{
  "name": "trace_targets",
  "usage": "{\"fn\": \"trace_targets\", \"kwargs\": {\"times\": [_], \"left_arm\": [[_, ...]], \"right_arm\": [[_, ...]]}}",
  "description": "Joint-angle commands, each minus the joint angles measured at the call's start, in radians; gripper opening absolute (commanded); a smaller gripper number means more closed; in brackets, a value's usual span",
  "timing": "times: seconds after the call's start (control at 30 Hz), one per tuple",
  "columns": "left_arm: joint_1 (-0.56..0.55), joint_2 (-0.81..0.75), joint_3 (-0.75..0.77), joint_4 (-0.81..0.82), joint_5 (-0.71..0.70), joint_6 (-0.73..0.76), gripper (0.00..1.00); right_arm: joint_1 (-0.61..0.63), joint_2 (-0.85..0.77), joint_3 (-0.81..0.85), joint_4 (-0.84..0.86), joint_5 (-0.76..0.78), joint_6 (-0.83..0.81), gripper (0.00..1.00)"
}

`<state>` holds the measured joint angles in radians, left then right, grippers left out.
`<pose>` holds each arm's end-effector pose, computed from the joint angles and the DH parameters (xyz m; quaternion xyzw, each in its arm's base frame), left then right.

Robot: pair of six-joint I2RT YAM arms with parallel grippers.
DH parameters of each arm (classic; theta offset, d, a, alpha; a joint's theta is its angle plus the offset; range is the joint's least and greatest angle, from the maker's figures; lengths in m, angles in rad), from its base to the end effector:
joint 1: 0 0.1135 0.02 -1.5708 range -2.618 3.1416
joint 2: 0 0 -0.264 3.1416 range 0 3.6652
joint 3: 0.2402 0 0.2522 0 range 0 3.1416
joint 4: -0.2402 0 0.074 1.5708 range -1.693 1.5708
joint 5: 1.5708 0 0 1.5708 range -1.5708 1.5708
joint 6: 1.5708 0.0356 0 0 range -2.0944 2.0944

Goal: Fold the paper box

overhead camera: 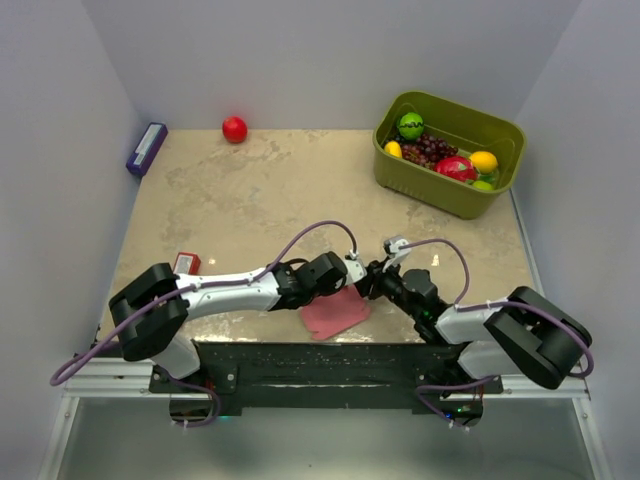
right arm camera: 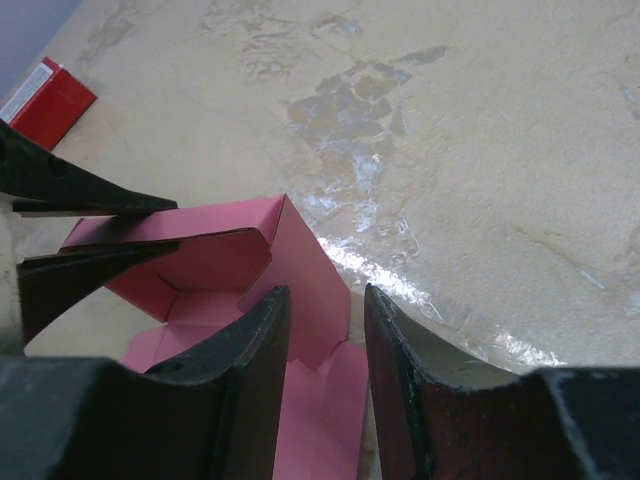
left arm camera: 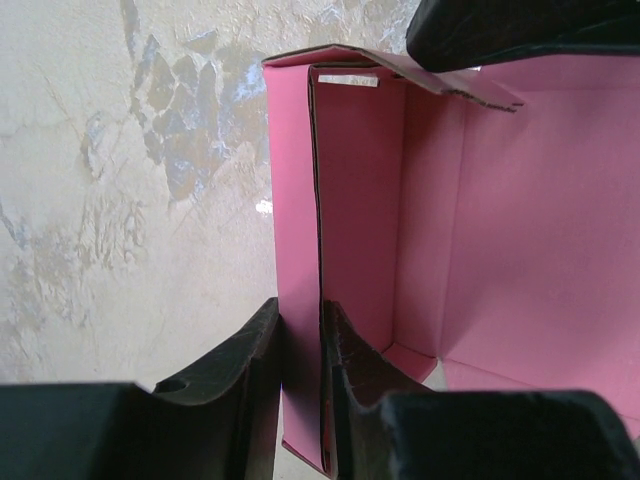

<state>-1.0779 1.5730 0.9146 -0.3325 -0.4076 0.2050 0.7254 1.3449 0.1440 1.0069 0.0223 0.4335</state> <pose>0.1589 -0.2660 0.1858 0.5152 0.7865 0.0574 0.3357 0.1598 0.1407 0.1430 -0.1053 0.7650 0.3406 0.5363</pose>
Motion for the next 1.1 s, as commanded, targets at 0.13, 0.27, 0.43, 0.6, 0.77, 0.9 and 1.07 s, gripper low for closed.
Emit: {"fn": "trace_targets", "kwargs": {"times": [0.13,0.27,0.43,0.6,0.77,0.9,1.07], "left_arm": [[-0.02,0.081,-0.059,-0.039,0.073,0.008,0.0],[-0.02,0.079,-0.062,-0.036,0.085,0.007,0.0],[-0.02,0.074,-0.066,-0.031,0.121,0.013,0.0],[-0.02,0.07,-0.072,-0.025,0.147,0.02,0.0],[-0.02,0.071,-0.075,-0.025,0.156,0.023,0.0],[-0.02,0.067,-0.08,-0.019,0.177,0.03,0.0],[-0.02,0.068,-0.082,-0.014,0.187,0.037,0.0]], "right_arm": [[0.0,0.037,0.017,0.038,-0.084,-0.002,0.4],[0.0,0.065,0.017,0.078,-0.111,-0.012,0.4],[0.0,0.082,0.025,0.096,-0.113,-0.036,0.4],[0.0,0.138,0.058,0.128,-0.09,-0.068,0.4],[0.0,0.201,0.092,0.197,-0.078,-0.099,0.4],[0.0,0.238,0.104,0.243,-0.062,-0.118,0.39],[0.002,0.281,0.103,0.318,-0.059,-0.144,0.35]]}}
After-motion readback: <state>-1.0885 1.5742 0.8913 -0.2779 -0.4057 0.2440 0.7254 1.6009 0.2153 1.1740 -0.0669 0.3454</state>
